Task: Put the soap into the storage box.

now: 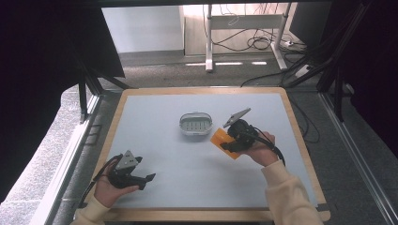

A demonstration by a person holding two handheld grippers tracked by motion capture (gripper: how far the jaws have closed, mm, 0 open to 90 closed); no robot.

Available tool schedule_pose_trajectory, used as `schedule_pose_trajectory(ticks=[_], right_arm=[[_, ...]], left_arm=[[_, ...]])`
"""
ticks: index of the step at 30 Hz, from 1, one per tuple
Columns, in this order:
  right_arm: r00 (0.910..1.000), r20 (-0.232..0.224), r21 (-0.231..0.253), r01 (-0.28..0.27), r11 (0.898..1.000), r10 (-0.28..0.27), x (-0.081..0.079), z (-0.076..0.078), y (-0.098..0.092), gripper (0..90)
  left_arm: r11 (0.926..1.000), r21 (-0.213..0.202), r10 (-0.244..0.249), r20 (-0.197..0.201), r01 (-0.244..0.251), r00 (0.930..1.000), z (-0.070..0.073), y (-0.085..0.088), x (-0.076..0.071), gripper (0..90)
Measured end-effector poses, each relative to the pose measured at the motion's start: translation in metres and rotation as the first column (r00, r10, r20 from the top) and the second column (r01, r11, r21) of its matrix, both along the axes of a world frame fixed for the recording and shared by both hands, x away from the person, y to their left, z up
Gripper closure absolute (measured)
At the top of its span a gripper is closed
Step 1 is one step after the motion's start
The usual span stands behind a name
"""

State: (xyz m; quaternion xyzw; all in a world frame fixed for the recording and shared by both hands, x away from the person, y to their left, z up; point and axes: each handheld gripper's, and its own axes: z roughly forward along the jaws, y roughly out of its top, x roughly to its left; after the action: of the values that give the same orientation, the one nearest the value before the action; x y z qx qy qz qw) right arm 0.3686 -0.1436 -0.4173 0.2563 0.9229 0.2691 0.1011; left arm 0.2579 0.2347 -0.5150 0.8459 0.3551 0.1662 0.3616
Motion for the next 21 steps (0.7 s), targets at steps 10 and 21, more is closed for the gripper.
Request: schedule_pose_trajectory(ticks=[10,21], right_arm=[[0.9996,0.013,-0.008,-0.026,1.0,0.026,0.004,0.004,0.007,61.7],[0.9981,0.028,-0.017,-0.055,0.998,0.056,0.008,0.008,0.012,61.7]], left_arm=[[1.0,0.0,-0.001,0.002,0.001,1.0,0.0,0.0,0.0,18.2],[1.0,-0.001,-0.002,0.003,0.002,1.0,0.0,0.0,0.0,18.2]])
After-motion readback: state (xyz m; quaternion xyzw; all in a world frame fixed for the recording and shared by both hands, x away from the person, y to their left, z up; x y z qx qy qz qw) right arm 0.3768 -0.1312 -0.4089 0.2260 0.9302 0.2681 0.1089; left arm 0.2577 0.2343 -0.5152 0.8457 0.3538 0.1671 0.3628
